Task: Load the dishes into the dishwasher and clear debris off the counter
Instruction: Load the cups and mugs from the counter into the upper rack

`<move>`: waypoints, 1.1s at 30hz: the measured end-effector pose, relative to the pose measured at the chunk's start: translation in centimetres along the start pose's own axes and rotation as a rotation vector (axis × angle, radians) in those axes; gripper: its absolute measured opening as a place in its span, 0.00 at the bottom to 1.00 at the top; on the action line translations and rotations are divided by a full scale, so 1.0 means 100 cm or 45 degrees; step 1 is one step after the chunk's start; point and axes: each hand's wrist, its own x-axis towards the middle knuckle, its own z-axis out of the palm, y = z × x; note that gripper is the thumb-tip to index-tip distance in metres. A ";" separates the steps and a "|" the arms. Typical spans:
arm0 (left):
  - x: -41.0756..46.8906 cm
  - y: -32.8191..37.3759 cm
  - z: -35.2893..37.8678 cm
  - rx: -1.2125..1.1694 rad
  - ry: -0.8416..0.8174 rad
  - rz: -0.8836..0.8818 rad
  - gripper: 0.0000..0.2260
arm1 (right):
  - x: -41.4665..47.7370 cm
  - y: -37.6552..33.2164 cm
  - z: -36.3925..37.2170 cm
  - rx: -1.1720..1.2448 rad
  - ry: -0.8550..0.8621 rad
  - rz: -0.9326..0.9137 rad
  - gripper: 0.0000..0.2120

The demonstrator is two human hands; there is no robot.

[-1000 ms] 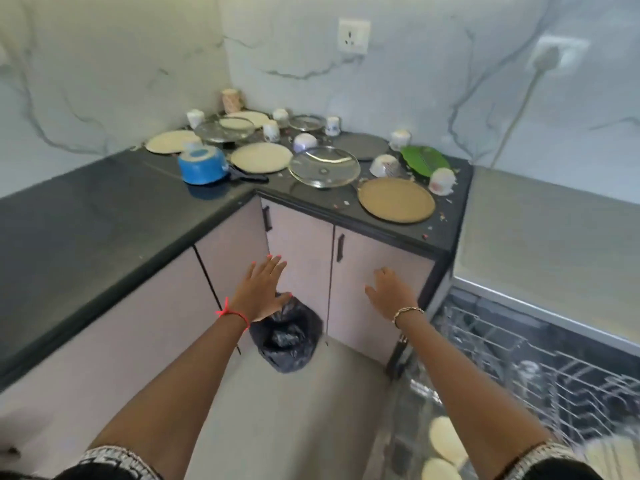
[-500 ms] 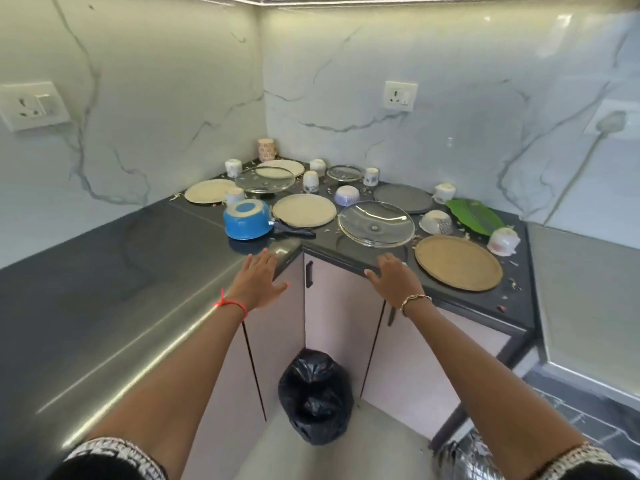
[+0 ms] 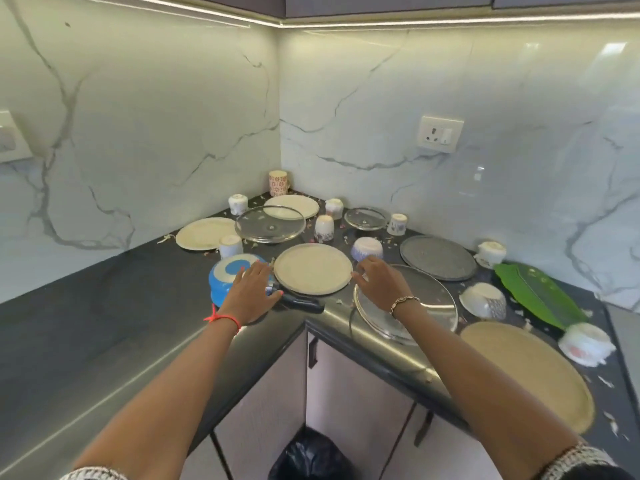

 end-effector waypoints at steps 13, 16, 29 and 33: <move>0.123 -0.059 0.009 -0.019 -0.031 -0.133 0.26 | 0.160 0.020 0.032 0.056 -0.135 -0.038 0.18; 0.156 -0.076 0.008 -0.023 -0.054 -0.159 0.27 | 0.196 0.021 0.040 0.041 -0.145 -0.056 0.17; 0.299 -0.183 0.002 -0.100 -0.122 -0.176 0.24 | 0.363 0.008 0.088 0.068 -0.178 -0.039 0.16; 0.339 -0.209 0.009 -0.199 -0.192 -0.231 0.22 | 0.413 0.009 0.104 0.056 -0.182 -0.070 0.17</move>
